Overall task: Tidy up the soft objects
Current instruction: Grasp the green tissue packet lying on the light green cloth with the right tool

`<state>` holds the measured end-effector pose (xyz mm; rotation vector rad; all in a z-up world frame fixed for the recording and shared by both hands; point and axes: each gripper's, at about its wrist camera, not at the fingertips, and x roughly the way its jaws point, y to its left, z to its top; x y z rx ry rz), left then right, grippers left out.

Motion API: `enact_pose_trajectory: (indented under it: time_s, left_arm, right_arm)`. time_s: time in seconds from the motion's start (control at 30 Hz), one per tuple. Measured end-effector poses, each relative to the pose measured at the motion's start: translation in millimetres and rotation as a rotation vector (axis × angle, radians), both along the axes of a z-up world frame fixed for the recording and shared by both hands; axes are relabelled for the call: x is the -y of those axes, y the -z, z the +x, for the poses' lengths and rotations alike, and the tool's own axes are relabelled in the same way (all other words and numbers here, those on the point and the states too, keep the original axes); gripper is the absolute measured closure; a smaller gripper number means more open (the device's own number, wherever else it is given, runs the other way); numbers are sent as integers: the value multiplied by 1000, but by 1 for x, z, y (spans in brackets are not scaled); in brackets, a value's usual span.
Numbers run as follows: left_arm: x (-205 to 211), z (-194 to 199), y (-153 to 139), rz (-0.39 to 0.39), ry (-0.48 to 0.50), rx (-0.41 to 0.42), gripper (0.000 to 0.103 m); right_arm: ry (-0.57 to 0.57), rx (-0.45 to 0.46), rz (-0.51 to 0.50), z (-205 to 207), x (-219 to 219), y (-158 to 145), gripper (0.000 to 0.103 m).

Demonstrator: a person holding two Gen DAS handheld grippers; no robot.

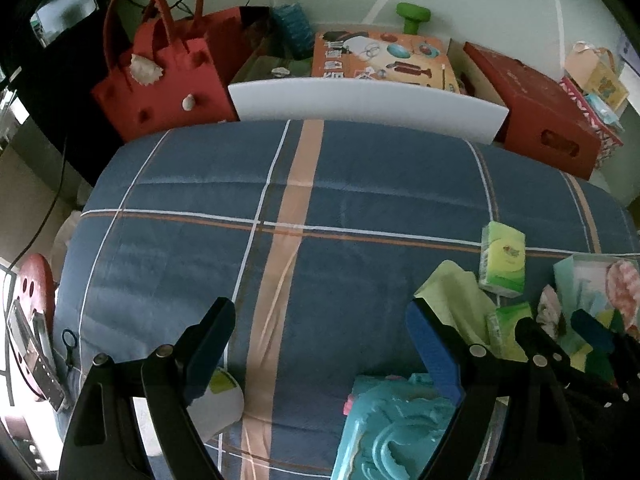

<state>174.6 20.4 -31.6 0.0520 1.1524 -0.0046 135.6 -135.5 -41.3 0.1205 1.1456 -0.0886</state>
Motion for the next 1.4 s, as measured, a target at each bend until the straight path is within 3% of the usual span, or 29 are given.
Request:
enact_pose_trajectory:
  time_s: [0.13,0.23,0.5,0.63,0.87,1.07,1.23,1.4]
  left_arm:
    - [-1,2,3,-7,-9,-10,15]
    - [1,3,4,-5,-5,-14,15]
    - [5,2,2,0,6,-11,15]
    - [4,2,2,1,2,-10,15]
    - [5,3,4,3,5,-15,15]
    - [7,3,7,7,10,-21,15]
    - [7,3,8,15,9,-25,15]
    - [9,4,10,22,14,-29,15]
  right_arm:
    - [-9,-38,20,3,0,15,31]
    - [-18,-49,-29,4,-2,19,38]
    - [-46,-23,16,2,-7,11,42]
    - [-58,-50,41,4,-11,21,48]
    - [-17,-88,16,6,1,35,49]
    - [-31,-98,38,8,0,40,58]
    - [-26,-97,52,8,6,42,74]
    - [-18,-76,87,4,9,36,78]
